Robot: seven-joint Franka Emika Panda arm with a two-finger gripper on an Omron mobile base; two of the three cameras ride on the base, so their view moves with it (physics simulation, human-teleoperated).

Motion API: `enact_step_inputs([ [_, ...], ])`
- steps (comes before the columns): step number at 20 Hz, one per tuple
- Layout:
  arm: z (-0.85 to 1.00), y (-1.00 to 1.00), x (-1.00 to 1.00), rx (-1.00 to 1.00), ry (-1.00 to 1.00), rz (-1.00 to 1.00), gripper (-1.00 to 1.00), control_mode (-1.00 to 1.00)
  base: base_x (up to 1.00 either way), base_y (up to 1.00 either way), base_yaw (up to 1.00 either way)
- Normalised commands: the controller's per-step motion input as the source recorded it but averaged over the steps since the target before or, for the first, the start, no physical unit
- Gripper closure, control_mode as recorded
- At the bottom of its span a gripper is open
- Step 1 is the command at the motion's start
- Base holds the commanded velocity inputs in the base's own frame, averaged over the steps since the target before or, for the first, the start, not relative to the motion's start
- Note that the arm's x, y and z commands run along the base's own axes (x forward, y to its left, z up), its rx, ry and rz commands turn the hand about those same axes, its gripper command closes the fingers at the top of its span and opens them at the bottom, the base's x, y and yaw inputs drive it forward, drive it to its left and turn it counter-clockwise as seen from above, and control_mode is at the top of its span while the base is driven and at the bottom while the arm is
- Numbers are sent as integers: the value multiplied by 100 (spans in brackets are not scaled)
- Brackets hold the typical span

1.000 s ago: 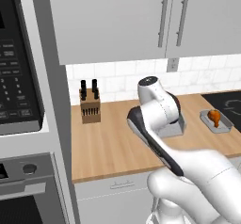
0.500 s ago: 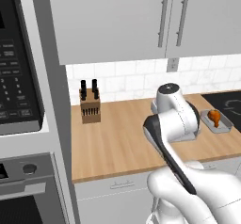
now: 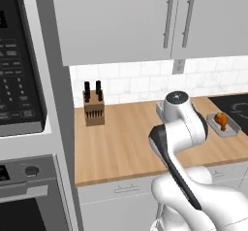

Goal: Take the meat container that has the chicken drumstick and place it on the second highest rack of the freezer. Then take the vegetable container that has the garlic and eggplant and place it on the highest rack of the freezer.

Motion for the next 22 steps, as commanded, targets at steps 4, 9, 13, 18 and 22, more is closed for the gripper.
enact_step_inputs([
  [4,0,0,0,0,0,0,100,100,-36,1,12],
  [9,0,0,0,0,0,0,100,100,-73,27,5],
  [13,0,0,0,0,0,0,100,100,-84,86,0],
  [18,0,0,0,0,0,0,100,100,-71,99,0],
  [22,0,0,0,0,0,0,100,100,-64,100,0],
])
